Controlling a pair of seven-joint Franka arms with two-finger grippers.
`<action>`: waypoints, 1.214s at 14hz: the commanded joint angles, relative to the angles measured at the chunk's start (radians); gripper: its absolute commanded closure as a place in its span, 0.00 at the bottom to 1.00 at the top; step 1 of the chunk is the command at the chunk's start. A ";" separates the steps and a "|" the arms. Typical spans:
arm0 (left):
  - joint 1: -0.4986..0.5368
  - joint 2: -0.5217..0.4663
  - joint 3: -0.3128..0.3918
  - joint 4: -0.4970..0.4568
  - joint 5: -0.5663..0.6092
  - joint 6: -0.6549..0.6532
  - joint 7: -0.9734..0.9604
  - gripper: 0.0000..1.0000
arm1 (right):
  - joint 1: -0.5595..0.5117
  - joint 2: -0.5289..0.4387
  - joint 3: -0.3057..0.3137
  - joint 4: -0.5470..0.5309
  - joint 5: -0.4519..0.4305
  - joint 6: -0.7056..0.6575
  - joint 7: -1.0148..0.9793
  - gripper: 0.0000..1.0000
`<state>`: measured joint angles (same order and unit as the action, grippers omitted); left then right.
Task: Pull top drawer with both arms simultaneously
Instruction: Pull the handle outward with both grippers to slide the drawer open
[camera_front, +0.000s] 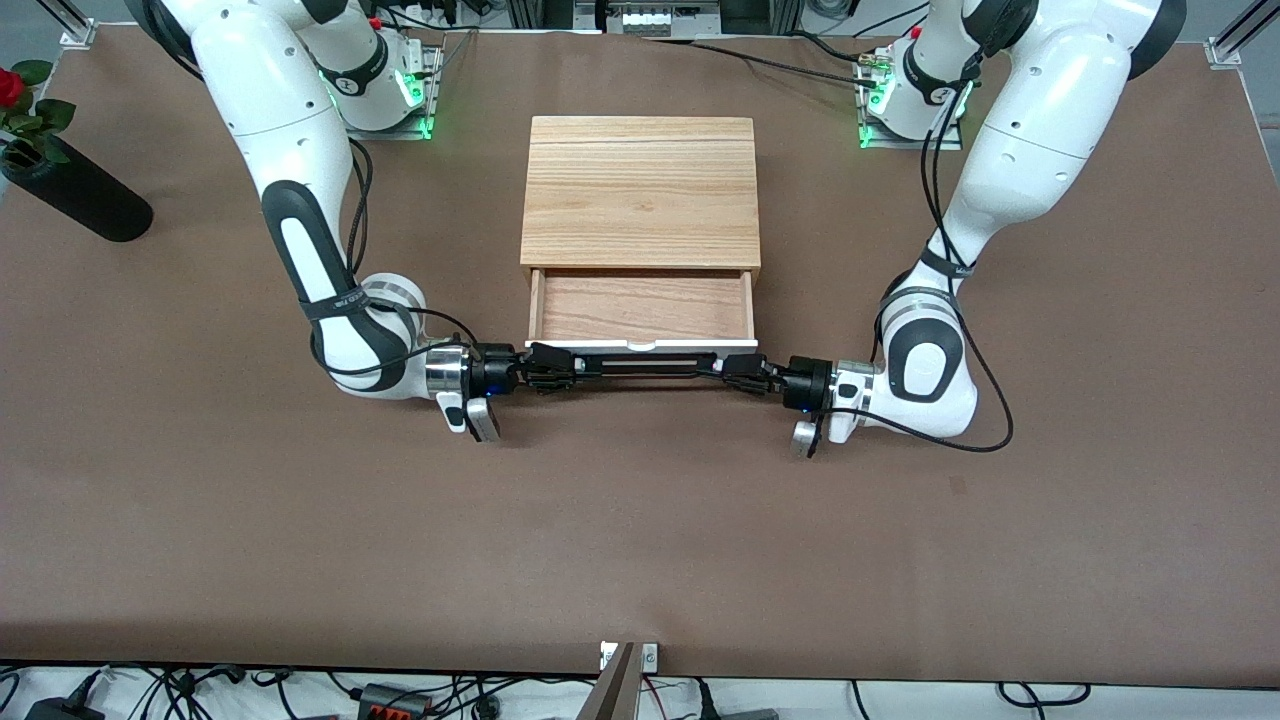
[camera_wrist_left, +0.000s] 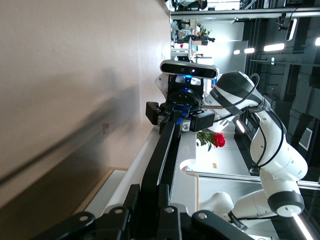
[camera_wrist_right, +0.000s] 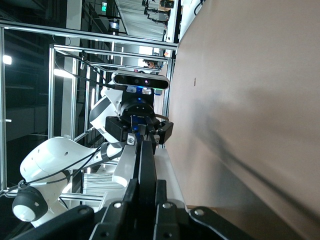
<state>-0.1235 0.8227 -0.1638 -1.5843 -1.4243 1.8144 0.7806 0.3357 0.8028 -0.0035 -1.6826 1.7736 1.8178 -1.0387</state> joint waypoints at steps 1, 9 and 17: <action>-0.002 0.015 0.010 0.053 -0.038 0.008 -0.031 0.87 | -0.009 0.047 0.010 0.029 -0.005 0.000 -0.024 0.85; 0.004 0.016 0.021 0.081 -0.006 0.009 -0.020 0.00 | -0.014 0.030 -0.006 0.029 -0.081 0.000 0.034 0.00; 0.024 -0.013 0.084 0.231 0.304 0.000 -0.067 0.00 | -0.010 -0.089 -0.084 0.148 -0.496 0.000 0.314 0.00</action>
<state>-0.1003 0.8299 -0.0995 -1.4013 -1.2234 1.8235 0.7526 0.3269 0.7657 -0.0747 -1.5840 1.4347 1.8196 -0.8489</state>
